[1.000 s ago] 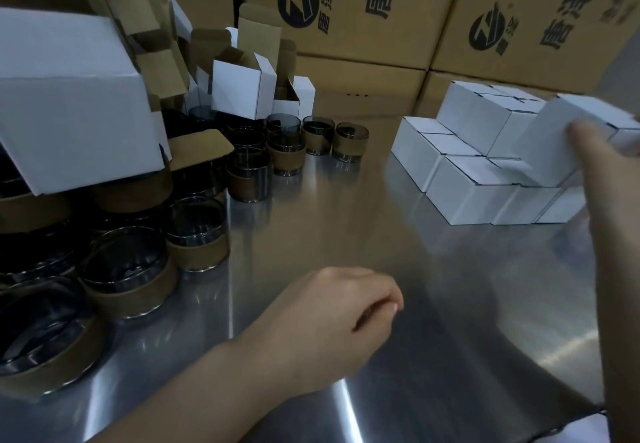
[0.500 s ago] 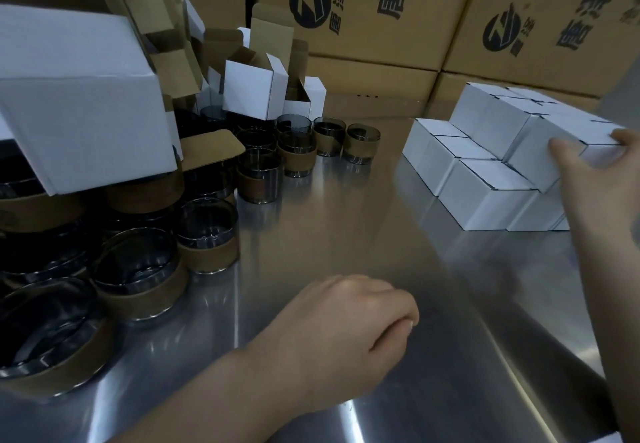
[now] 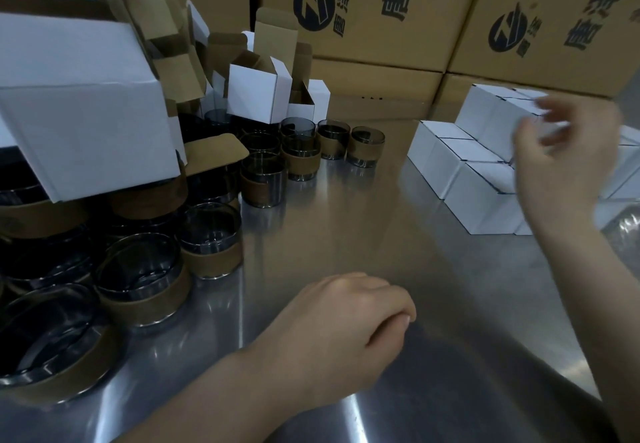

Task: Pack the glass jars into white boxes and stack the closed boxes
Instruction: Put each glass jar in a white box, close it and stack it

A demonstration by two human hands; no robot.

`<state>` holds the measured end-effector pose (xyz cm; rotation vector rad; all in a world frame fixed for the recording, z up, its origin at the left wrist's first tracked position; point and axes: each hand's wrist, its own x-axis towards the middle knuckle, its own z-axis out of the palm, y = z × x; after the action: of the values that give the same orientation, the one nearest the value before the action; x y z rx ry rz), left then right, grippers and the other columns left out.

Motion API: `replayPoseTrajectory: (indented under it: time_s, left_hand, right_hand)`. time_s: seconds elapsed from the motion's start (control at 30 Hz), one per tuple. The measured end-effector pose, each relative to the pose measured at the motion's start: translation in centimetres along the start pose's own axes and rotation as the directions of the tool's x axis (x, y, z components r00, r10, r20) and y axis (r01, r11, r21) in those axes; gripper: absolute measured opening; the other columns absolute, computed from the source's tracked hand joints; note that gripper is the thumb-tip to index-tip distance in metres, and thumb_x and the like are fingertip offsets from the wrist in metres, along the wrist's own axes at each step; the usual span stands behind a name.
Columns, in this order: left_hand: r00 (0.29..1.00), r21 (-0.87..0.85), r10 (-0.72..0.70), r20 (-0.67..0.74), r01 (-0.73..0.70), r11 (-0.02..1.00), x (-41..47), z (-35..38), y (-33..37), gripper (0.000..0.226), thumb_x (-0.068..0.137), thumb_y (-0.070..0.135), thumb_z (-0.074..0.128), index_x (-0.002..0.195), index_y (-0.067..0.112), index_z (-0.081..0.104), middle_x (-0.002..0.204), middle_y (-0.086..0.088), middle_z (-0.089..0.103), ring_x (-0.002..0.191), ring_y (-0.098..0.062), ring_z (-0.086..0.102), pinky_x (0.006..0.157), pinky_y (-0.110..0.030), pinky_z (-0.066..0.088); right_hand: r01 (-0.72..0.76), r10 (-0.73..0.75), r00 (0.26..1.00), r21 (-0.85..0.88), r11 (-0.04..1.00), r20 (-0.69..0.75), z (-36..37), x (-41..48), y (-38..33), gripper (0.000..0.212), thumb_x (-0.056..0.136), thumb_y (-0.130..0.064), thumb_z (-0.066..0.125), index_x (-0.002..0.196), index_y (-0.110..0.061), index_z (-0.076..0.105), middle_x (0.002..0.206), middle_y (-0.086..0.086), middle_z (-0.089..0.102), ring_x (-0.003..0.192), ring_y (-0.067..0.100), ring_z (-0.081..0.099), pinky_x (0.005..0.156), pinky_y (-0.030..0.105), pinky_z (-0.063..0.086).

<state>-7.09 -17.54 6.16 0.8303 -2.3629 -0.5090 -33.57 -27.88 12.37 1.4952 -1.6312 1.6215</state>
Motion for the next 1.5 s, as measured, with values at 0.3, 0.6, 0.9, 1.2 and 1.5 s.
replayPoseTrajectory:
  time_s: [0.3, 0.6, 0.9, 1.2, 1.5]
  left_hand:
    - [0.971, -0.065, -0.143, -0.191, 0.133, 0.989, 0.5, -0.6, -2.4, 0.017, 0.09, 0.026, 0.052, 0.091, 0.024, 0.069, 0.083, 0.011, 0.065, 0.085, -0.009, 0.059, 0.078, -0.034, 0.048]
    - [0.926, -0.077, -0.257, -0.276, 0.245, 0.966, 0.9, -1.5, -3.5, 0.014, 0.091, 0.02, 0.058, 0.09, 0.025, 0.07, 0.074, 0.025, 0.056, 0.08, 0.002, 0.054, 0.069, -0.012, 0.038]
    - [0.92, -0.11, -0.27, -0.283, 0.248, 0.962, 1.0, -1.6, -3.7, 0.019, 0.091, 0.013, 0.058, 0.1, 0.023, 0.071, 0.089, 0.014, 0.067, 0.091, -0.006, 0.059, 0.078, -0.027, 0.046]
    - [0.85, -0.13, -0.283, -0.445, 0.251, 0.959, 1.0, -1.4, -4.0, 0.027, 0.085, 0.015, 0.05, 0.104, 0.018, 0.068, 0.097, 0.015, 0.061, 0.1, -0.009, 0.059, 0.087, -0.032, 0.049]
    - [0.709, -0.172, -0.316, -0.63, 0.27, 0.947, 1.3, -1.7, -3.6, 0.058, 0.083, 0.01, 0.056, 0.138, 0.013, 0.041, 0.145, -0.004, 0.033, 0.136, -0.009, 0.03, 0.113, -0.018, 0.023]
  right_hand:
    - [0.162, -0.308, 0.625, 0.266, 0.95, 0.718, 11.0, -1.6, -14.4, 0.046, 0.09, -0.016, 0.057, 0.135, -0.016, 0.055, 0.129, 0.003, 0.051, 0.111, 0.011, 0.049, 0.087, 0.018, 0.034]
    - [0.224, -0.298, 0.385, 0.225, 0.948, 0.874, 20.2, -0.4, -20.6, 0.043, 0.094, -0.015, 0.052, 0.134, -0.005, 0.041, 0.141, 0.013, 0.041, 0.128, 0.029, 0.042, 0.099, 0.034, 0.041]
    - [0.304, -0.229, 0.62, 0.04, 0.952, 0.751, 21.7, -0.7, -20.0, 0.035, 0.09, 0.005, 0.043, 0.066, -0.017, 0.029, 0.082, 0.001, 0.033, 0.081, 0.025, 0.043, 0.067, 0.034, 0.037]
    - [0.313, -0.332, 0.742, 0.137, 0.94, 0.582, 17.5, -0.7, -17.5, 0.022, 0.097, -0.006, 0.046, 0.103, -0.009, 0.067, 0.108, 0.008, 0.06, 0.101, 0.022, 0.056, 0.077, 0.026, 0.04]
    - [0.427, -0.534, 0.766, 0.337, 0.839, 0.358, 6.3, -2.4, -13.1, 0.01, 0.087, -0.004, 0.064, 0.092, -0.003, 0.073, 0.087, 0.007, 0.066, 0.081, 0.009, 0.05, 0.072, 0.021, 0.038]
